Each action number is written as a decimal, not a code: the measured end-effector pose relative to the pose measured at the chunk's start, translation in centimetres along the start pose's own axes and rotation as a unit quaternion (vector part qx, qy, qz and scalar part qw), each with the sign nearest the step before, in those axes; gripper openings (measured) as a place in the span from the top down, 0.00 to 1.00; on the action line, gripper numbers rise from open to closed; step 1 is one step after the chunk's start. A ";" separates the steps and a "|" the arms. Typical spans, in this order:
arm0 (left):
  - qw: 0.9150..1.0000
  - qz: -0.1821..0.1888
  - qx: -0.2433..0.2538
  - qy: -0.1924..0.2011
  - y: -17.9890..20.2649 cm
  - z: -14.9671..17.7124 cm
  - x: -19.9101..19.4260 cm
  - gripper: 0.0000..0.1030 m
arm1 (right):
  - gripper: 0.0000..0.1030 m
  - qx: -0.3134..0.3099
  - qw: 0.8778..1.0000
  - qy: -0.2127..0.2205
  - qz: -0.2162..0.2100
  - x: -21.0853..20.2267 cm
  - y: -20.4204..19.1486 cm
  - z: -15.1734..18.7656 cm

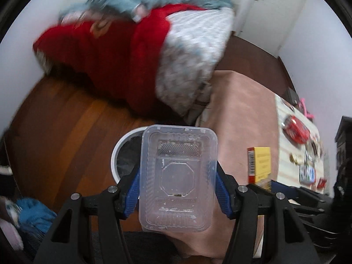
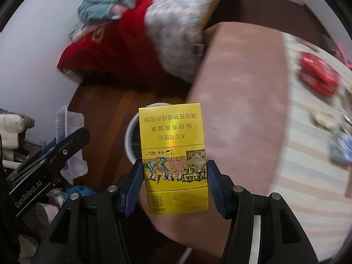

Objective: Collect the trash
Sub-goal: 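Carry the tray and yellow box over the bin and release both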

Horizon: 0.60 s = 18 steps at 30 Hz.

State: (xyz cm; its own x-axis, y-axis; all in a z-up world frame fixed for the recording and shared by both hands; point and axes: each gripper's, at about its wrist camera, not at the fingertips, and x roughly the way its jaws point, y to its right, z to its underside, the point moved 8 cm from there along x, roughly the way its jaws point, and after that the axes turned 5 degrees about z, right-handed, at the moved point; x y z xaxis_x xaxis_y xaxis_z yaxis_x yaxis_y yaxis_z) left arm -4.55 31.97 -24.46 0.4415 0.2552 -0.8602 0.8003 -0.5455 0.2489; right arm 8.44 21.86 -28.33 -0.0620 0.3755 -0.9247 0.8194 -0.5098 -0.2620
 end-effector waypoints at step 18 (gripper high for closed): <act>0.972 0.042 -0.189 -0.132 -14.5 -1.0 13.0 0.04 | 0.42 -0.069 0.986 -0.143 0.042 19.9 -4.6 -7.5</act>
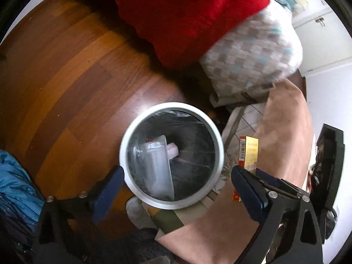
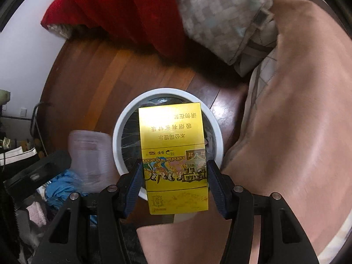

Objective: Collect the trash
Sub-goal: 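Carry the tray and yellow box over the bin and release both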

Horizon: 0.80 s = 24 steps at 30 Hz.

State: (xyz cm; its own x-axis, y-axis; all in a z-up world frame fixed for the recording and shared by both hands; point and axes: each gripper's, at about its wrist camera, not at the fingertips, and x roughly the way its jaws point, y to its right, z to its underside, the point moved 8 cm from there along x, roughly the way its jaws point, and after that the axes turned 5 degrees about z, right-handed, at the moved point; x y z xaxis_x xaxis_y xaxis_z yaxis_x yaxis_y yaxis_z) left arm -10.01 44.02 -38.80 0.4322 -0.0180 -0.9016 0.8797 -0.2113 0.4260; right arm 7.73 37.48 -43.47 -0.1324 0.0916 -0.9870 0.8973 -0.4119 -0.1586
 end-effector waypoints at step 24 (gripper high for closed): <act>0.983 -0.154 0.058 0.087 -2.8 3.7 -4.7 0.03 | 0.00 -0.063 0.994 0.040 0.083 -4.1 0.3 3.1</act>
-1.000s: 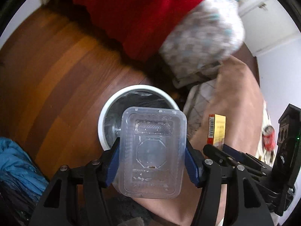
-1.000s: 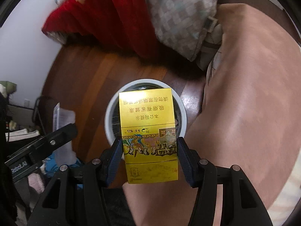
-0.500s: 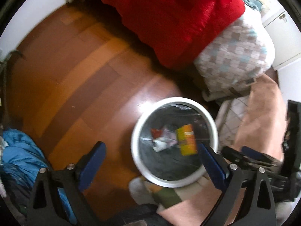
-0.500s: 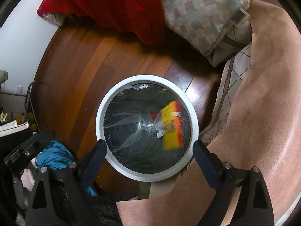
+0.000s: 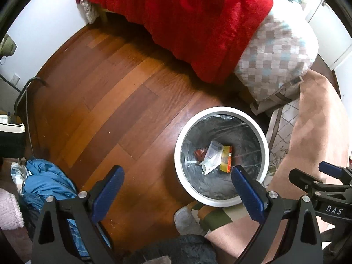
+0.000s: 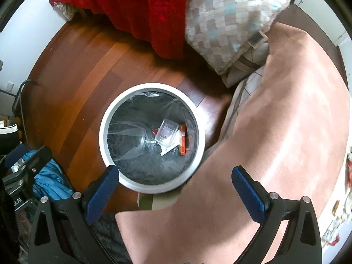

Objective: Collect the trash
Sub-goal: 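Carry the tray and yellow box over the bin and release both, then move both tools back toward the table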

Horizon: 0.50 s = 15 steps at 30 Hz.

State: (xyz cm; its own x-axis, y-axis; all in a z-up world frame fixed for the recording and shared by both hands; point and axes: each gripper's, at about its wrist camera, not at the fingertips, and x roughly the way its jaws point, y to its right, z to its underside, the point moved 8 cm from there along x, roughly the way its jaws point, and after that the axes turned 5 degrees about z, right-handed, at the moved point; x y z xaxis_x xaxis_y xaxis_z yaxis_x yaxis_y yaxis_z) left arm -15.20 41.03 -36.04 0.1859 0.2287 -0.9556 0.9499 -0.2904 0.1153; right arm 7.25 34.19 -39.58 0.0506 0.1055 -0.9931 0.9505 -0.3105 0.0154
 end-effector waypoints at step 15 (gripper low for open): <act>0.997 -0.003 0.048 0.052 3.0 1.1 -7.3 0.03 | 0.00 0.041 0.997 0.060 -0.032 -6.9 1.9 2.9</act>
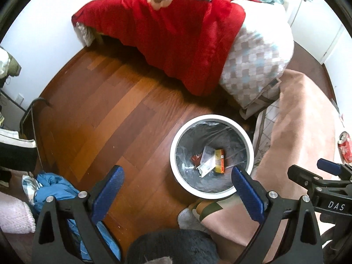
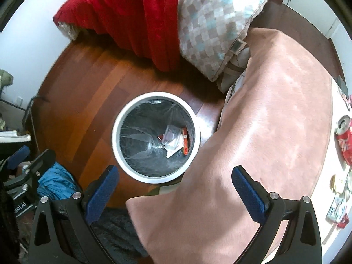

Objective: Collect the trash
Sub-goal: 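Move both tools back toward the table, then grasp the milk carton with the left tool while the right tool grasps the red candy wrapper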

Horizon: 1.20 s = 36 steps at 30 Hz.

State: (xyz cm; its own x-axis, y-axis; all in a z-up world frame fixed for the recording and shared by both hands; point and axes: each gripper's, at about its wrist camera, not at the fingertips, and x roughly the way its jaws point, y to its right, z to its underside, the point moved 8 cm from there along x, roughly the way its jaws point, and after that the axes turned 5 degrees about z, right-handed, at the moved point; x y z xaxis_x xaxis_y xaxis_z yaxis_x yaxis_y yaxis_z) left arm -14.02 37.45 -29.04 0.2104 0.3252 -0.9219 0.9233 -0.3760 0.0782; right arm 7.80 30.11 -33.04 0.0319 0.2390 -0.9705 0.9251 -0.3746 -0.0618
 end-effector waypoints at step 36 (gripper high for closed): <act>0.933 0.118 0.338 -0.017 47.9 11.7 1.9 0.03 | 0.22 0.461 0.885 0.024 0.060 -6.1 53.0 24.3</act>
State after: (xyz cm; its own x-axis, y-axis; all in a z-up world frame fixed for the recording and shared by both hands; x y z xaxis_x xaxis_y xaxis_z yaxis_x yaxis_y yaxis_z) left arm 26.86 9.95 -31.46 0.3612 0.1407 -0.9218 0.4358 -0.8994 0.0334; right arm 47.43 -13.02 -36.05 0.1464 0.1770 -0.9733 0.2126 -0.9665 -0.1438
